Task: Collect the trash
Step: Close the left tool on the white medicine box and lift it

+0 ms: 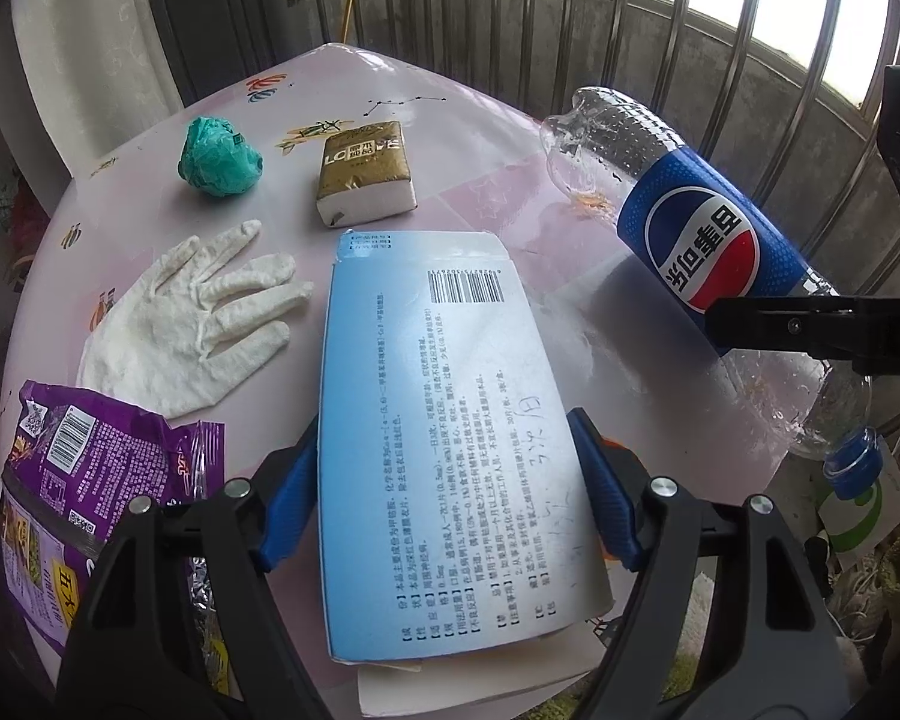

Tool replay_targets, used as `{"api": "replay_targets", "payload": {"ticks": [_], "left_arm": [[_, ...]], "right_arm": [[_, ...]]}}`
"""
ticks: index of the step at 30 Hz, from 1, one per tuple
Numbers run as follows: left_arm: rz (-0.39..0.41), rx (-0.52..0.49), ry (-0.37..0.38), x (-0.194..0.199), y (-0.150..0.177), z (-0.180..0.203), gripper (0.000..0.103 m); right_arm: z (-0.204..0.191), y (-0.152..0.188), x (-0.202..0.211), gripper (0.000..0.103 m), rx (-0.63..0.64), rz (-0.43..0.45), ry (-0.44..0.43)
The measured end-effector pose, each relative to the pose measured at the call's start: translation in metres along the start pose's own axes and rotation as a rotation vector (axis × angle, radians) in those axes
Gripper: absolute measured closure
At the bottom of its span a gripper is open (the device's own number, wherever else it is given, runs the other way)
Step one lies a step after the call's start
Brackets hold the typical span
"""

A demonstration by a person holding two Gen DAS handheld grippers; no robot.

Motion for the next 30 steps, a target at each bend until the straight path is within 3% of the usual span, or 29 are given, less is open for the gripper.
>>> {"api": "replay_targets", "payload": {"ticks": [9, 30], "left_arm": [[-0.072, 0.015, 0.028, -0.015, 0.006, 0.001, 0.027], [-0.032, 0.028, -0.005, -0.018, -0.002, -0.004, 0.032]], "right_arm": [[0.000, 0.000, 0.000, 0.039, -0.001, -0.001, -0.002], [0.000, 0.001, 0.000, 0.039, -0.005, 0.005, -0.007]]}}
Point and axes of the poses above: each gripper's, at about its wrist camera, not at the fingertips, and x roughly against the way its jaws point, z to its right, y to its underside, the point moved 7 cm from there along -x, roughly the way its jaws point, and after that the axes turned 2 degrees about -y, right-handed, at the moved point
